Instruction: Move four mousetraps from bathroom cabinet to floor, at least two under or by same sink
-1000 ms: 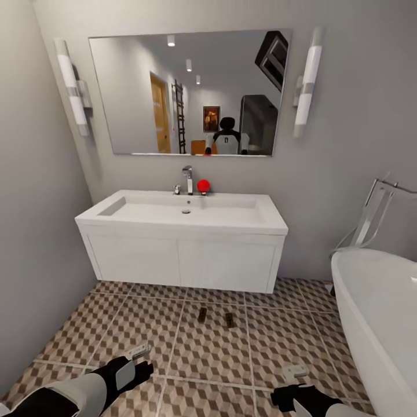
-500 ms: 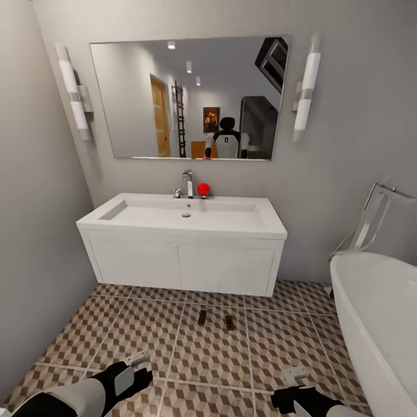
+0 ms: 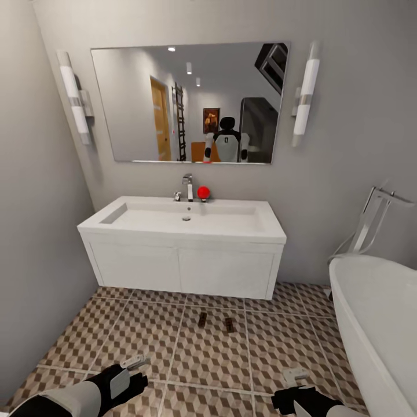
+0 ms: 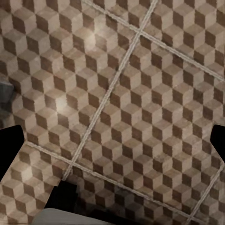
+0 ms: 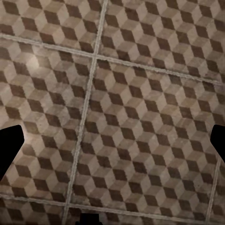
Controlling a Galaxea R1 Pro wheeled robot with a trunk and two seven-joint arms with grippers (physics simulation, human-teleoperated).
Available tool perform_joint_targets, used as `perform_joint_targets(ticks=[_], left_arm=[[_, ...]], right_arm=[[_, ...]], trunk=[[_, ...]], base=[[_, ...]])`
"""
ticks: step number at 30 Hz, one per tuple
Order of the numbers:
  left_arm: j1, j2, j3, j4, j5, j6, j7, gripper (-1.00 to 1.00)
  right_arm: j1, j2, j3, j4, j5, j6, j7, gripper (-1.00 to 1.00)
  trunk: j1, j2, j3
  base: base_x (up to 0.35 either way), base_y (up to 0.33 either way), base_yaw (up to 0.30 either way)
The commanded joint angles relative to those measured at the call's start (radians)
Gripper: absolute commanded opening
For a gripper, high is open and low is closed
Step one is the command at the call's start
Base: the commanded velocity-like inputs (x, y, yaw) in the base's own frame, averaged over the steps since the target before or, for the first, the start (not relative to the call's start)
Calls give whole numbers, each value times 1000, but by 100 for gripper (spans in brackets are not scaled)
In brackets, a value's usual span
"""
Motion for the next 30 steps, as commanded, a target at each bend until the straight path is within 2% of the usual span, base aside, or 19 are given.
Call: perform_joint_targets(ticks=[1, 8, 30], left_arm=[[4, 3, -8, 0, 10, 5, 3, 100], [16, 13, -8, 0, 13, 8, 4, 100], [25, 17, -7, 1, 16, 10, 4, 100]], right_arm=[[-1, 0, 7, 0, -1, 19, 0, 100], [-1, 0, 6, 0, -1, 77, 2, 100], [-1, 0, 7, 0, -1, 98, 3, 100]], trunk=[[-4, 7, 2], [-31, 56, 24], [-115, 210, 93]], base=[[0, 0, 0], [0, 0, 0], [0, 0, 0]])
